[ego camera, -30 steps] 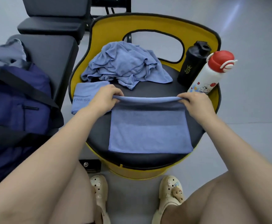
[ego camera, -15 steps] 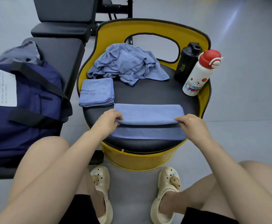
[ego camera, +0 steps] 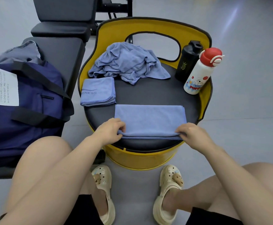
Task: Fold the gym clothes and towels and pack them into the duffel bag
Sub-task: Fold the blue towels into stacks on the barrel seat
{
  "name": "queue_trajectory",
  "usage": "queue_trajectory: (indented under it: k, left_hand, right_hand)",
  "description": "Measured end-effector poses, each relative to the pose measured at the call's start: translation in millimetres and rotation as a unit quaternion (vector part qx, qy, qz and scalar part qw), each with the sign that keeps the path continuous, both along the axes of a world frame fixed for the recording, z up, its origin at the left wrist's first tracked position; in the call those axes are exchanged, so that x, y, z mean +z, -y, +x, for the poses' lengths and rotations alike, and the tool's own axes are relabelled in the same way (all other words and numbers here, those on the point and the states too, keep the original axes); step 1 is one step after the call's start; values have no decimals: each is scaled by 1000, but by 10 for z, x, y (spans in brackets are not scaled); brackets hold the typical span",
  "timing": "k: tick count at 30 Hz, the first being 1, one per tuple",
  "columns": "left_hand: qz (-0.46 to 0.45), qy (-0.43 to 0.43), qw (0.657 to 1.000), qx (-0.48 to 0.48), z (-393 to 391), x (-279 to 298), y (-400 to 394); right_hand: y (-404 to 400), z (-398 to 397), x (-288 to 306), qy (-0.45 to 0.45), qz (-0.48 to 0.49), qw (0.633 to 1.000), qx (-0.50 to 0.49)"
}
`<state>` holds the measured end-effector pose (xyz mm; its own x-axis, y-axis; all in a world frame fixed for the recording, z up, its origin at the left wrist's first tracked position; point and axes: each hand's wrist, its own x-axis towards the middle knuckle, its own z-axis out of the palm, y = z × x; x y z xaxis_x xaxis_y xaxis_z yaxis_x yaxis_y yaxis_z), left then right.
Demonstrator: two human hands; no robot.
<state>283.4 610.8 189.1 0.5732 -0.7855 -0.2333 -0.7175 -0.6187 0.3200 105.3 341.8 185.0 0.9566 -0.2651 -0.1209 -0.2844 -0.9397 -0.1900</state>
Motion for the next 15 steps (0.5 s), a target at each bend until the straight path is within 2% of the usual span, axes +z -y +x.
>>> queue_trajectory:
  k: [4,10,12,15]
  left_hand:
    - [35,61,997,-37,-8,11,29]
    - [-102,40,994,22,-125,-134,264]
    - [-83,49,995,32,-141,-192,382]
    - [0,75,997,13,-154,-284,516]
  right_hand:
    - [40,20,-22,-5,46,999,-12]
    - [-139,239,-135,108,52,992,-51]
    - [-209,348,-202,64,30,996,-49]
    - [-280,439,-329,-27,12,997,-75]
